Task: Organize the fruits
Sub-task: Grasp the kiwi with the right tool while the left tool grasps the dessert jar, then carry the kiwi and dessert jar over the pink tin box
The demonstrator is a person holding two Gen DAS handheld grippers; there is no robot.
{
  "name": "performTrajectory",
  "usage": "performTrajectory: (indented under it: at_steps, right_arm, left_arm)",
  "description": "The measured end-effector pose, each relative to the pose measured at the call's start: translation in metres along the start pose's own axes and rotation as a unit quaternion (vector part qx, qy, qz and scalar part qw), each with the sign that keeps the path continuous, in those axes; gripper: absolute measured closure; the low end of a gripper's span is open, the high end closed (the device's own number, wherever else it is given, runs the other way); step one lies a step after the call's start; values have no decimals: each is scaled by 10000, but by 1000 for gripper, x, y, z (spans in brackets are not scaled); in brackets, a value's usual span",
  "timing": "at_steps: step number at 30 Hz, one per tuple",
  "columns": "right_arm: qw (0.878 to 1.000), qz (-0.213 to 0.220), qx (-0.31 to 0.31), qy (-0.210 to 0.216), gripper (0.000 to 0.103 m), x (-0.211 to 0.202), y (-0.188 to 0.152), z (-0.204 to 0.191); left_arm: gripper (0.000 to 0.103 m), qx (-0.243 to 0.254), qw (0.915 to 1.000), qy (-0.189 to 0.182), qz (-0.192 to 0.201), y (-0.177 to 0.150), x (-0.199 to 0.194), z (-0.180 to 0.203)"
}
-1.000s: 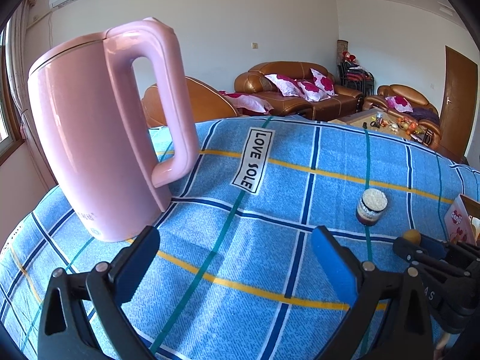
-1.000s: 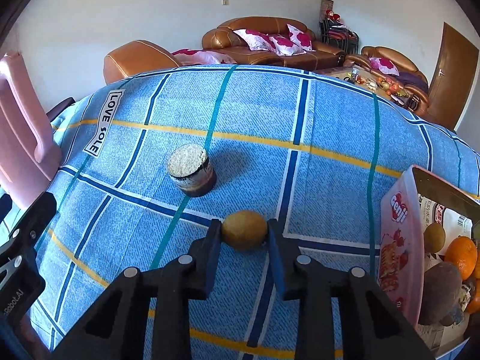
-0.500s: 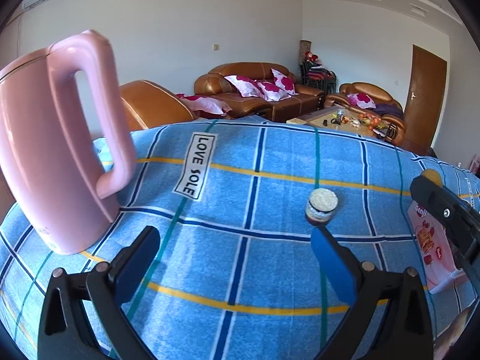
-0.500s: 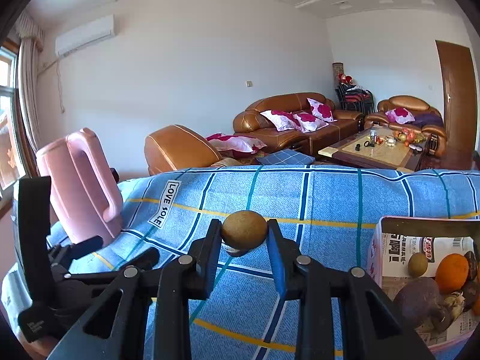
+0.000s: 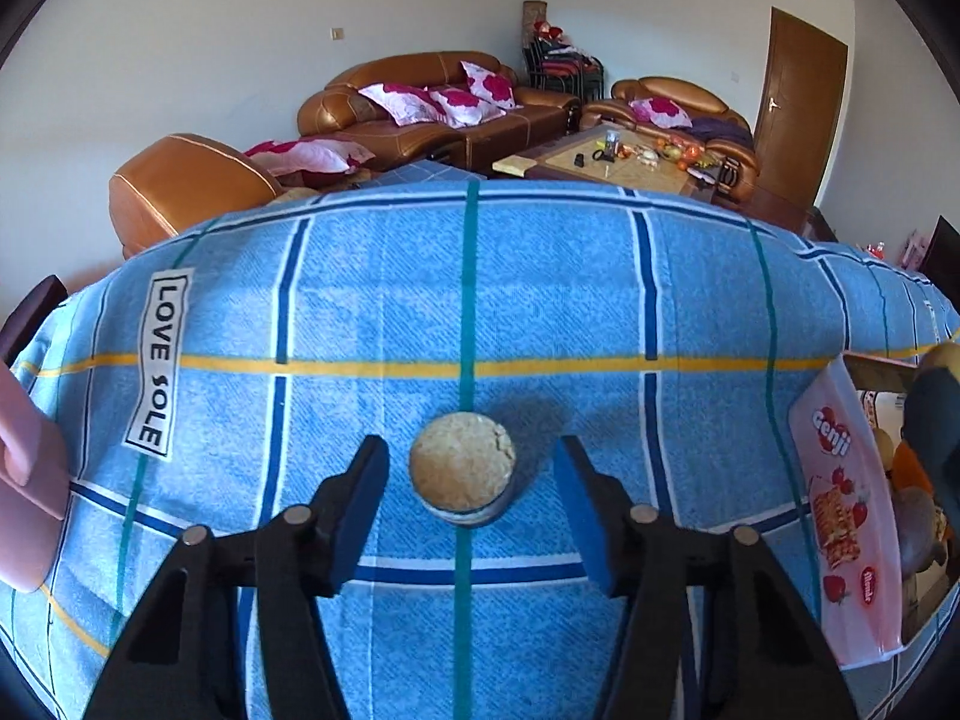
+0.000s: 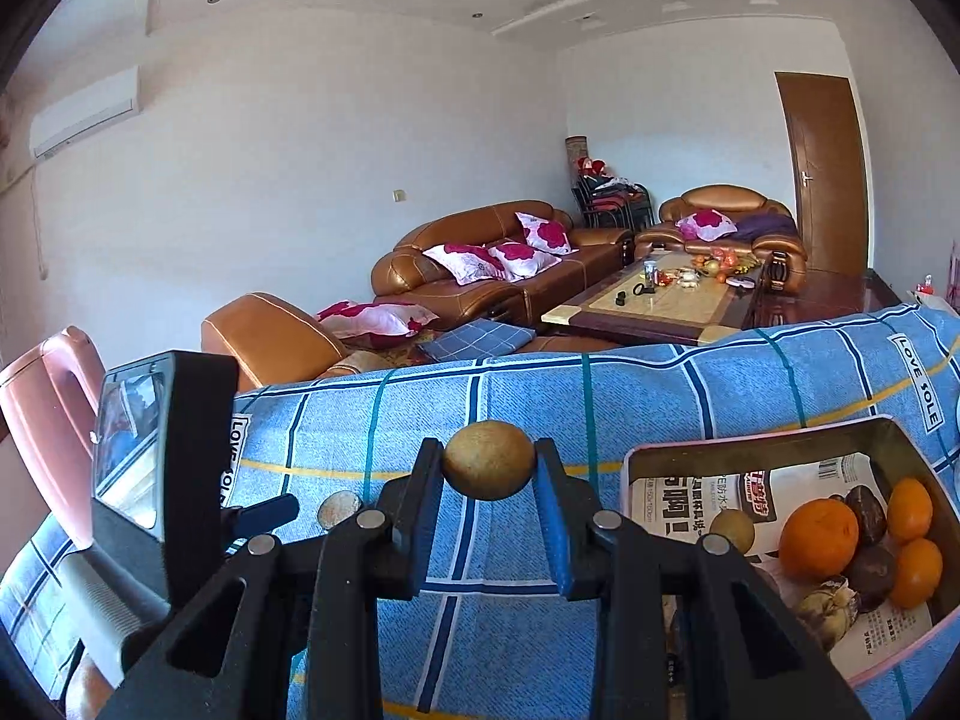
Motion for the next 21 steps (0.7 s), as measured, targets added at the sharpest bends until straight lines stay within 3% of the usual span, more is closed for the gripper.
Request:
performTrajectory:
  at_steps: [2,5,10,21]
  right_arm:
    - [10000,-27,-7,-17,71,2,0,0]
    - [10000,-87,-25,-33,71,5,-3,0]
    - [9998,-155,-133,-52,71,10,-4,-3]
    - [9990,-61,-426,108,70,2,-10,-15]
  left_arm:
    - [56,-65,9997,-36,-217,-1,8,-1]
    - [66,-107,9997,-57,-188,0,5,1]
    - [66,-440,9988,-206,1,-6,-7,-11]
    - [66,-614,9902,789,980,-38,-69,-47]
Point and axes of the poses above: each gripper's, at about its wrist camera, not at the fingertips, and x roughly the way its jaws point, z to its right, y to its top, the point moved 3 cm from there along x, roughly the way its jaws point, and after that the axes turned 5 degrees about x, right-handed, at the moved point
